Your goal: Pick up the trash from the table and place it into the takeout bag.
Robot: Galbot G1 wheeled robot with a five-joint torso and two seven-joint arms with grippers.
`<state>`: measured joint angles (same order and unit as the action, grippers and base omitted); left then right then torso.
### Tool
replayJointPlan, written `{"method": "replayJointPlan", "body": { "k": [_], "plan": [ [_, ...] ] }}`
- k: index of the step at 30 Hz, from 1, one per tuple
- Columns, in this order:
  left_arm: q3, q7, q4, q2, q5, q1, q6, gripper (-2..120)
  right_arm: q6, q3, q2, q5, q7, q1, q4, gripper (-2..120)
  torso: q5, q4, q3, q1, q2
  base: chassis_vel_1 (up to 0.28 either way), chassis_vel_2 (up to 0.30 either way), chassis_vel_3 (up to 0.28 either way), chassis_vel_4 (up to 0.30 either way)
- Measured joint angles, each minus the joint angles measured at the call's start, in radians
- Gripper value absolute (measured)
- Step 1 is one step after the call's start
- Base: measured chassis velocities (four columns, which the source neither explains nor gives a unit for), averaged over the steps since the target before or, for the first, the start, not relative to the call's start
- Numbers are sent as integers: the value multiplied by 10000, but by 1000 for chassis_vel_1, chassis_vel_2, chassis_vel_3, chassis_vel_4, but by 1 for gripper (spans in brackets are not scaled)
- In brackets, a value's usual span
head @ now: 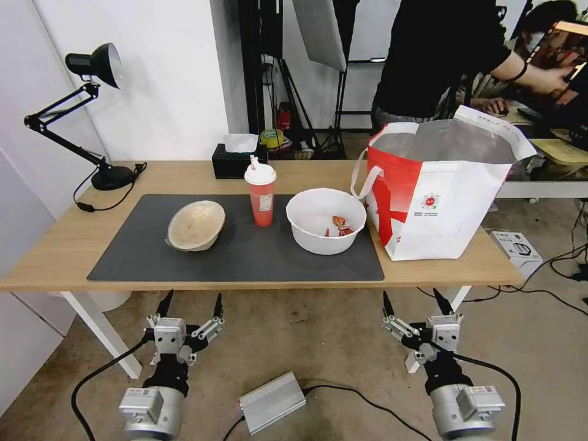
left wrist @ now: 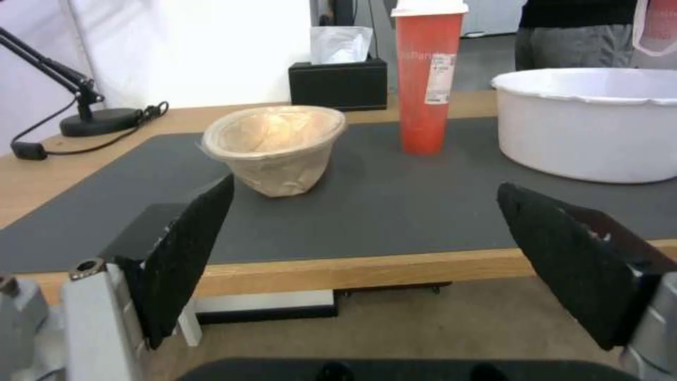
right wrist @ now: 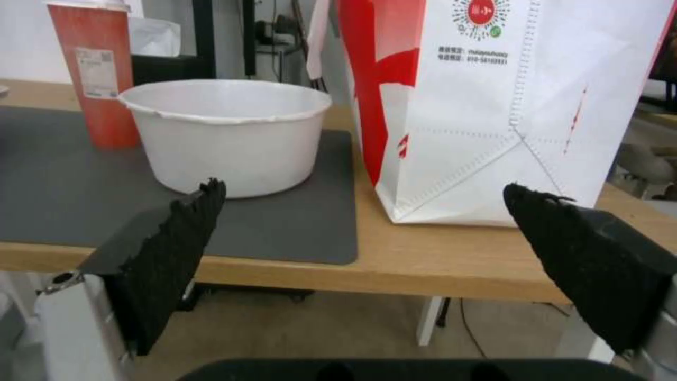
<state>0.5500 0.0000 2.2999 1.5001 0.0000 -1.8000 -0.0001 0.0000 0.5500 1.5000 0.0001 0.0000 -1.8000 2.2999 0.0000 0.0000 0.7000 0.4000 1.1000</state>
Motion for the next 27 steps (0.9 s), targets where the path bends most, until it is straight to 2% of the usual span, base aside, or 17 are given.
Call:
{"method": "replayJointPlan", "body": {
  "k": [27],
  "plan": [
    [0, 0, 0, 0, 0, 0, 0, 100, 0, 0, 0, 0, 1, 0, 0, 100, 0, 0, 0, 0, 0, 0, 0, 0, 0]
  ]
}}
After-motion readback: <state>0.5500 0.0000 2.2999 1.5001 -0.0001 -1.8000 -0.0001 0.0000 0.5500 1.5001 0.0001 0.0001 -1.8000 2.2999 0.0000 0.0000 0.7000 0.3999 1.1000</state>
